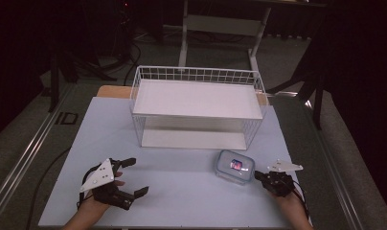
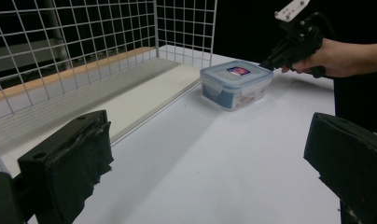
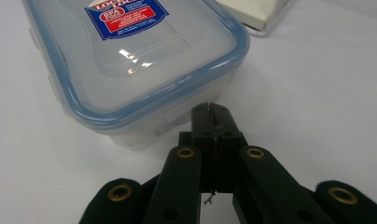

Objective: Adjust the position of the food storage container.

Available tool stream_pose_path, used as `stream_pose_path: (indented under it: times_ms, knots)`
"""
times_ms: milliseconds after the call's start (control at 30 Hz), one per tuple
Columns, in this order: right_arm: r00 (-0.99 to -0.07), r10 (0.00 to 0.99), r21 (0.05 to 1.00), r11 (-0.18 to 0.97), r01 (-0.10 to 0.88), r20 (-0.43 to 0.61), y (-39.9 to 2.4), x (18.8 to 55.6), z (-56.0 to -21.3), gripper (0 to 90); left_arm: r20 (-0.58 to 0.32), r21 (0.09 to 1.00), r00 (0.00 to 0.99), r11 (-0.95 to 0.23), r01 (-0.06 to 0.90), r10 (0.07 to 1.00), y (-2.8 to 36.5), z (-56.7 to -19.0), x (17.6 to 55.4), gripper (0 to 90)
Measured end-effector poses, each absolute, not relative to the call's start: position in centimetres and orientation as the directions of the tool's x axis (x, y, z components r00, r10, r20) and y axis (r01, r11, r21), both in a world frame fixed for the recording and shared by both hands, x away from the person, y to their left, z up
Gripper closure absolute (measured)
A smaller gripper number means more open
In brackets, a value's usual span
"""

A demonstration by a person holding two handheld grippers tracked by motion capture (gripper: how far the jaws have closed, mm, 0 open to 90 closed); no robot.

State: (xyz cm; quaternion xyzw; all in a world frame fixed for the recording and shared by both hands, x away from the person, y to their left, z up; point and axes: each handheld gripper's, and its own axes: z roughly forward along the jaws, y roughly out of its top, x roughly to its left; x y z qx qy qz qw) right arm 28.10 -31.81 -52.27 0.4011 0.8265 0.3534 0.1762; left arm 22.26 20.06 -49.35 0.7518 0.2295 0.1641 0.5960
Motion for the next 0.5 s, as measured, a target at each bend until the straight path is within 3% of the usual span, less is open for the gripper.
stream_pose_path:
  times_ms: [500]
  knots:
    - [-0.667, 0.745, 0.709, 0.479, 0.518, -0.016, -28.1, 30.8, -52.2, 90.0, -0.026, 0.971, 0.846, -0.189, 0.149, 0.533, 19.9, -49.4, 22.2, 1.7]
